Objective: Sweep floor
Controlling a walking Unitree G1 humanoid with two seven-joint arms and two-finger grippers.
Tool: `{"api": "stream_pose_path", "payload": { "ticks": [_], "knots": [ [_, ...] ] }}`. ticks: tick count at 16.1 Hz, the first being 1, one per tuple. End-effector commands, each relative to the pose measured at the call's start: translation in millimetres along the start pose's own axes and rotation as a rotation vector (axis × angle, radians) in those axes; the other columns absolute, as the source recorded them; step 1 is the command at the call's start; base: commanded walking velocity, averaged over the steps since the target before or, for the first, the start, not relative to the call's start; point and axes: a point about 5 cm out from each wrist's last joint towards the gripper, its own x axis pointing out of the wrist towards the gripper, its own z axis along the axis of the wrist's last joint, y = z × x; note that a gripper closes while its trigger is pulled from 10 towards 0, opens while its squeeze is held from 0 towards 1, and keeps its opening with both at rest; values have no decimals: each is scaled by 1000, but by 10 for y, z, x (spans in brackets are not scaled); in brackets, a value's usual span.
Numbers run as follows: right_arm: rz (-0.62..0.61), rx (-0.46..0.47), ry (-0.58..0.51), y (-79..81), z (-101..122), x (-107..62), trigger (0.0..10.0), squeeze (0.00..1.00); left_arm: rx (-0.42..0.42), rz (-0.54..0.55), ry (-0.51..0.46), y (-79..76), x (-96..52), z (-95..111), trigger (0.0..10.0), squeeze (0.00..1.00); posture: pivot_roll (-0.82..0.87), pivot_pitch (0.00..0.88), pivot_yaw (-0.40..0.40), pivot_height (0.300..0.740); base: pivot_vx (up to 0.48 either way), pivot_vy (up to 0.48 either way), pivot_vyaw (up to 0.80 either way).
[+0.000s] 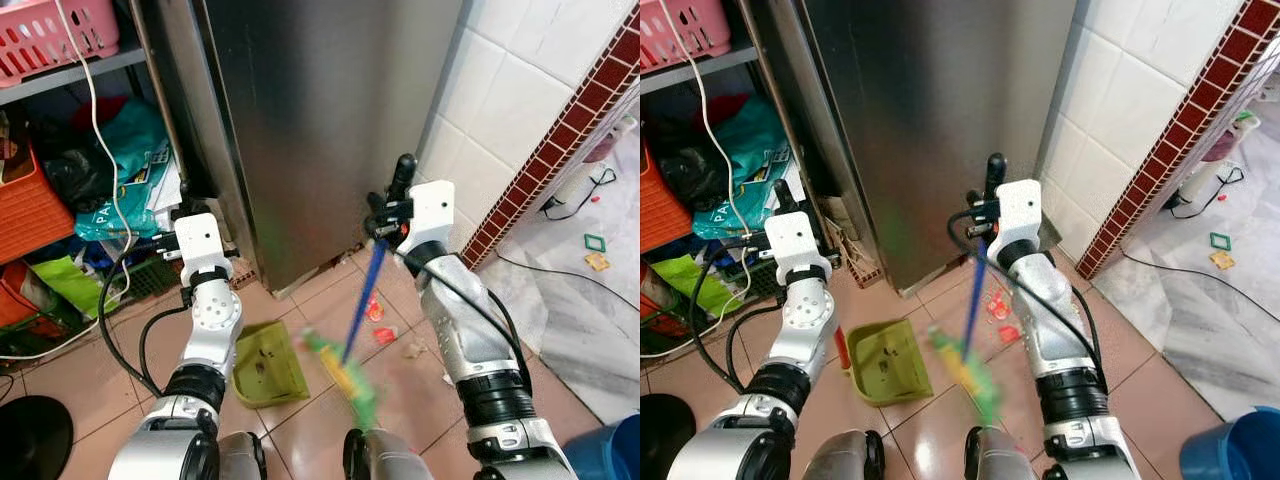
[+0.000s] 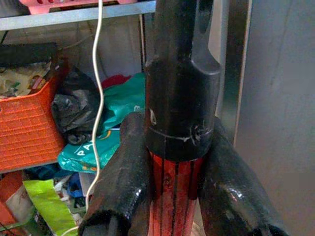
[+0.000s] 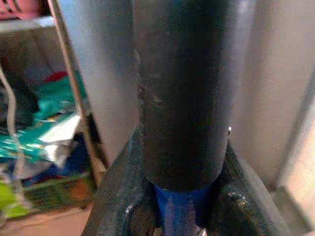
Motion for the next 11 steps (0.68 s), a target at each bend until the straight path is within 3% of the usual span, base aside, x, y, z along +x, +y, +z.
{"api": "stream_pose_path", "payload": {
  "ticks": [1, 4, 6, 8, 11],
  "knots": [
    [49, 71, -27, 71, 86, 20, 10000, 0, -28, -14, -14, -55, 17, 42, 10000, 0, -77, 138, -14, 740, 0, 0, 0],
    [84, 148, -46, 96, 205, 50, 10000, 0, -64, -47, 12, -110, 8, 19, 10000, 0, -77, 137, -11, 740, 0, 0, 0],
    [41, 131, -75, 2, 313, 86, 10000, 0, -66, -61, 17, -126, 12, 12, 10000, 0, -78, 135, -10, 740, 0, 0, 0],
    [-36, 76, -107, -157, 428, 115, 10000, 0, -71, -73, 29, -139, 16, 0, 10000, 0, -77, 131, -11, 740, 0, 0, 0],
    [-144, -112, -170, -329, 572, 119, 10000, 0, -67, -86, 34, -154, 20, -7, 10000, 0, -78, 128, -10, 740, 0, 0, 0]
  ]
}}
